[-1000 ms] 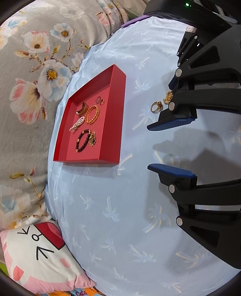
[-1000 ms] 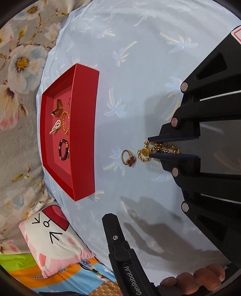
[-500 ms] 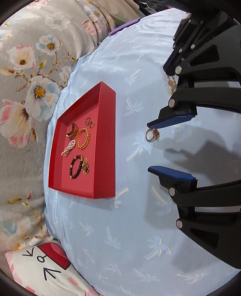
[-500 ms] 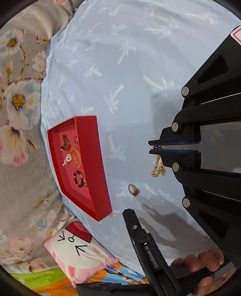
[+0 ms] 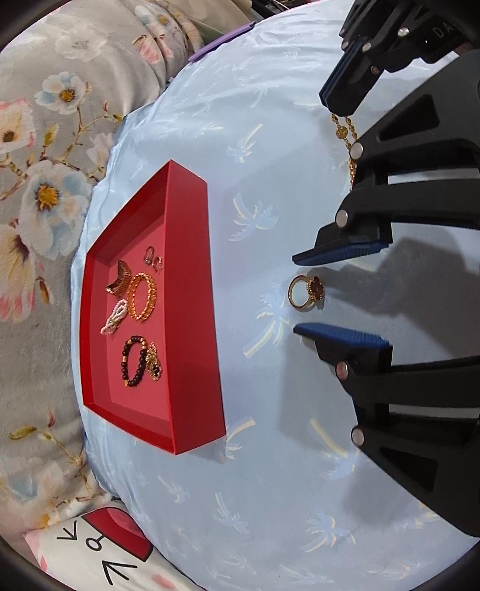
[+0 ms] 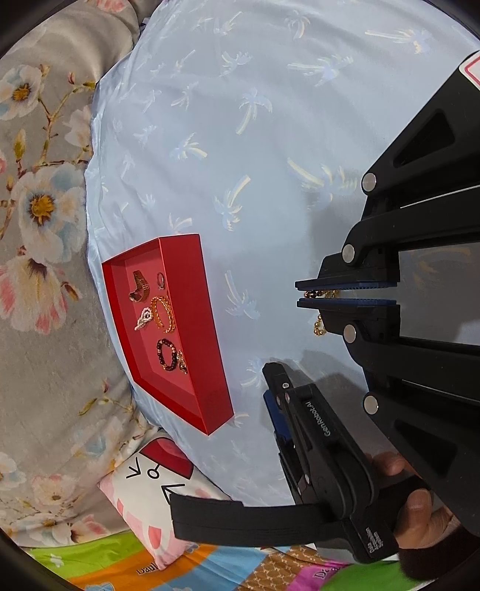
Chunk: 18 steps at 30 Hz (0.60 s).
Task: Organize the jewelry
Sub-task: 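Close the left gripper on the red-stone gold ring while the right holds the chain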
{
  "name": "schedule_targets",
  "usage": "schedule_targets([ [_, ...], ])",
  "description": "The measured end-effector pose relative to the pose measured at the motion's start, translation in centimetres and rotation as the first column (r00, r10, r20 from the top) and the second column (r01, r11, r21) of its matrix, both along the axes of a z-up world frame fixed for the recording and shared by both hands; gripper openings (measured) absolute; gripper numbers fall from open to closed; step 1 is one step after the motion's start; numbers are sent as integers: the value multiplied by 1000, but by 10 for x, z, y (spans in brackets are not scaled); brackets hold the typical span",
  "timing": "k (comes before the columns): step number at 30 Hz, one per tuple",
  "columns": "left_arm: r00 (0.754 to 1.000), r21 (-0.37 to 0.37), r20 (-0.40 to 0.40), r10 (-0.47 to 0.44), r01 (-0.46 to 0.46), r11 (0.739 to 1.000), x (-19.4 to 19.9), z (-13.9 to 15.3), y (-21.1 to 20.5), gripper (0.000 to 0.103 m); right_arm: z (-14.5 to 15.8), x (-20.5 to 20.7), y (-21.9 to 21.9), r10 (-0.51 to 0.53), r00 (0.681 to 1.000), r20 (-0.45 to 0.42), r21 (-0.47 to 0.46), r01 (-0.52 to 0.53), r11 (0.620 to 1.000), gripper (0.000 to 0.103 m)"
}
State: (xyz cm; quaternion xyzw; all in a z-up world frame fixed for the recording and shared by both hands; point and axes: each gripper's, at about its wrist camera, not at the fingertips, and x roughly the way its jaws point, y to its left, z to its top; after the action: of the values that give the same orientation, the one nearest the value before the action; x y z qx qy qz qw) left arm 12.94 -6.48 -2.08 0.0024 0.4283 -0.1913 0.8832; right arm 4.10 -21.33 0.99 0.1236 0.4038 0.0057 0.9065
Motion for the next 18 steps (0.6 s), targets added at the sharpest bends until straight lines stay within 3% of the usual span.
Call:
schedule_targets([
  [4, 1000, 11, 12, -1, 1, 1000, -1, -1, 0, 14, 1, 0, 0, -2, 1000, 5, 3, 2, 1000, 3],
  [18, 1000, -79, 10, 27, -27, 996, -1, 42, 32, 14, 45, 4, -14, -16, 997, 81, 20, 15, 1000, 3],
])
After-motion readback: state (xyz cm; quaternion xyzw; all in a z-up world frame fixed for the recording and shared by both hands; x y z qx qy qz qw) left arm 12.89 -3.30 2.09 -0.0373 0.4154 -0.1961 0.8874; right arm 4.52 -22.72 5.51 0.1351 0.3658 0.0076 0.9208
